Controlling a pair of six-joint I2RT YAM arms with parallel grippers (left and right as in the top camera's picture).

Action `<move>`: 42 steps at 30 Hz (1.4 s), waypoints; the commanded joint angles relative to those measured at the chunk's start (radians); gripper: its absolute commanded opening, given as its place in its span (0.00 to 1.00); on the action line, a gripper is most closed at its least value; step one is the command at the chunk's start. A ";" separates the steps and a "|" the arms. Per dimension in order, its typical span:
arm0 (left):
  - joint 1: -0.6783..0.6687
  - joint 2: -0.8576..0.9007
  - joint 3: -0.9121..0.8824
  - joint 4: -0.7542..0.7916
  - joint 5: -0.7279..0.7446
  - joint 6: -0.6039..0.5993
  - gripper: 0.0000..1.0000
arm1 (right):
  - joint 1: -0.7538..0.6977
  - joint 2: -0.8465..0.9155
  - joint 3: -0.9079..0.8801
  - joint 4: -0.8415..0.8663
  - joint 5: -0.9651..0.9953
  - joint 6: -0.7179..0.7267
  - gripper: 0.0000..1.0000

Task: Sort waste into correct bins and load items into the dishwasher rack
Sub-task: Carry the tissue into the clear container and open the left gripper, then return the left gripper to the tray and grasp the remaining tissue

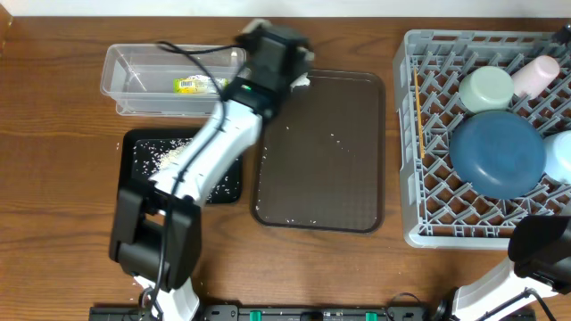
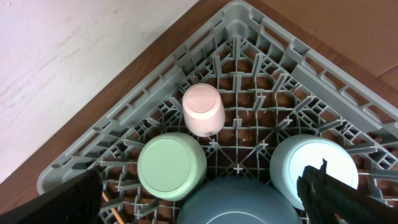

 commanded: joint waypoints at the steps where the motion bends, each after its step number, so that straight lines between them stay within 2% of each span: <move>1: 0.090 0.001 0.006 -0.034 -0.066 0.020 0.06 | -0.001 0.000 -0.002 0.000 0.006 0.009 0.99; 11: 0.272 0.016 0.006 -0.068 -0.066 0.020 0.07 | -0.001 0.000 -0.002 0.000 0.006 0.009 0.99; 22: 0.298 0.053 0.006 -0.161 -0.070 -0.005 0.09 | -0.001 0.000 -0.002 0.000 0.006 0.009 0.99; 23: 0.298 0.058 0.006 -0.160 -0.070 -0.010 0.16 | -0.001 0.000 -0.002 0.000 0.006 0.009 0.99; 25: 0.298 0.064 0.006 -0.161 -0.069 -0.027 0.54 | -0.001 0.000 -0.002 0.000 0.006 0.009 0.99; 26: 0.298 0.065 0.006 -0.162 -0.069 -0.029 0.64 | -0.001 0.000 -0.002 0.000 0.006 0.009 0.99; 34: 0.270 0.042 0.006 -0.166 0.077 -0.003 0.64 | -0.001 0.000 -0.002 0.000 0.006 0.009 0.99; 37: 0.219 0.022 0.006 -0.154 0.085 0.040 0.57 | -0.001 0.000 -0.002 0.000 0.006 0.009 0.99; 42: 0.086 0.006 0.006 -0.082 0.085 0.152 0.57 | -0.001 0.000 -0.002 0.000 0.006 0.009 0.99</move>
